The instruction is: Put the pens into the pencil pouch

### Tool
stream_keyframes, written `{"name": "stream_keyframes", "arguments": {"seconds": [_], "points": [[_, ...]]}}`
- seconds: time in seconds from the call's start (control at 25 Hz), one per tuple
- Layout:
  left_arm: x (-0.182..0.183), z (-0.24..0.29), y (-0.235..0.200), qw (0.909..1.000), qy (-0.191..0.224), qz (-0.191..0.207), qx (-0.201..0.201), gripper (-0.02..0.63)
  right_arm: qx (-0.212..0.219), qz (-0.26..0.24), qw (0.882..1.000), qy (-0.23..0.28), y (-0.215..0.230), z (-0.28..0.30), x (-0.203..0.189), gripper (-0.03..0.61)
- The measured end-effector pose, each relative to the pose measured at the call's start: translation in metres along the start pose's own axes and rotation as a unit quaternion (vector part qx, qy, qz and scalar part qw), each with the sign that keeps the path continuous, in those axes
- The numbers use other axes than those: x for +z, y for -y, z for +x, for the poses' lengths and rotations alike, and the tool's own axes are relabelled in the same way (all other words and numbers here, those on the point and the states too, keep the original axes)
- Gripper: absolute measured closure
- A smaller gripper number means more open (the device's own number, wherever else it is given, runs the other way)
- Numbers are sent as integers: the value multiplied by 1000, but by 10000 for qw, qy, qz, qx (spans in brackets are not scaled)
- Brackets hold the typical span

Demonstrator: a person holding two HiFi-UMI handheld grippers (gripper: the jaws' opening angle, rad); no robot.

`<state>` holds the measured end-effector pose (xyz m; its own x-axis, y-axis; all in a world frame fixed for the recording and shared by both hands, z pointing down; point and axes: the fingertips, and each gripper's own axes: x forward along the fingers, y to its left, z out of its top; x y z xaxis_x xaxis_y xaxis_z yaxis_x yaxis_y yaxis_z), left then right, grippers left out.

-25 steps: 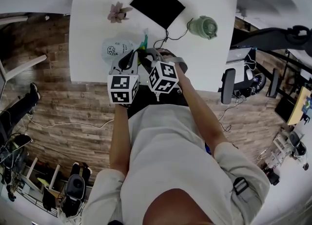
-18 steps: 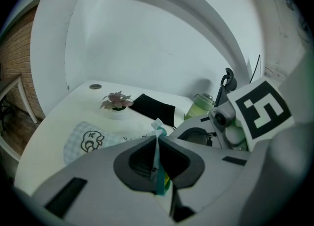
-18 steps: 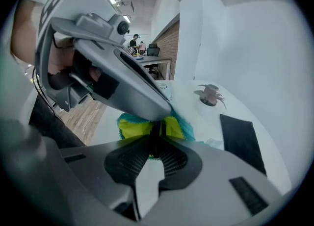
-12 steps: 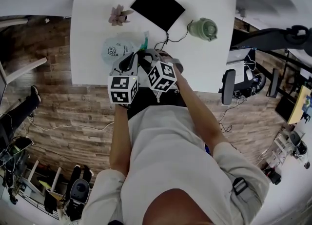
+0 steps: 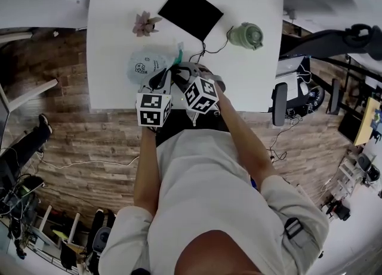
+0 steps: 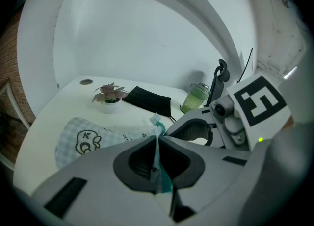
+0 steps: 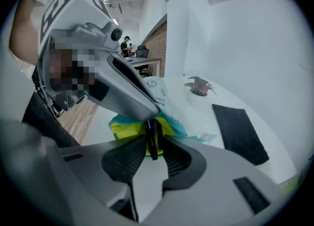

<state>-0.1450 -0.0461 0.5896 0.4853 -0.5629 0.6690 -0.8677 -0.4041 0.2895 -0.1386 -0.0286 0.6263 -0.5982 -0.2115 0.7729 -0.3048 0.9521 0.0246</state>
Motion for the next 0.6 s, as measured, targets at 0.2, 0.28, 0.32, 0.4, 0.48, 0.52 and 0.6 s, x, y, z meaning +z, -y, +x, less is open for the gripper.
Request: {"name": "stream_keyframes", "arguments": {"seconds": [0.2,0.28,0.32,0.4,0.48,0.52,0.6], "points": [[-2,3,1,9996,-71,200,-197,603,-204,178,9996,-65,4,-10,-5,459],[-2,3,1,9992,-88,281,-283,597,-295,265,9992,-79,5,-15,-7,458],[-2,3,2,9989,-98,326,-330,594,-341,314,9989,-84,5,-18,-8,457],[-3,5,5,9980,-127,424,-442,580,-440,426,9981,-86,6,-25,-10,456],[-3,5,8,9969,-154,508,-574,557,-567,551,9968,-69,8,-33,-11,453],[-3,5,10,9964,-163,545,-635,545,-643,622,9960,-47,10,-38,-11,451],[-2,5,13,9953,-155,616,-733,526,-814,788,9936,30,13,-49,-11,449]]}}
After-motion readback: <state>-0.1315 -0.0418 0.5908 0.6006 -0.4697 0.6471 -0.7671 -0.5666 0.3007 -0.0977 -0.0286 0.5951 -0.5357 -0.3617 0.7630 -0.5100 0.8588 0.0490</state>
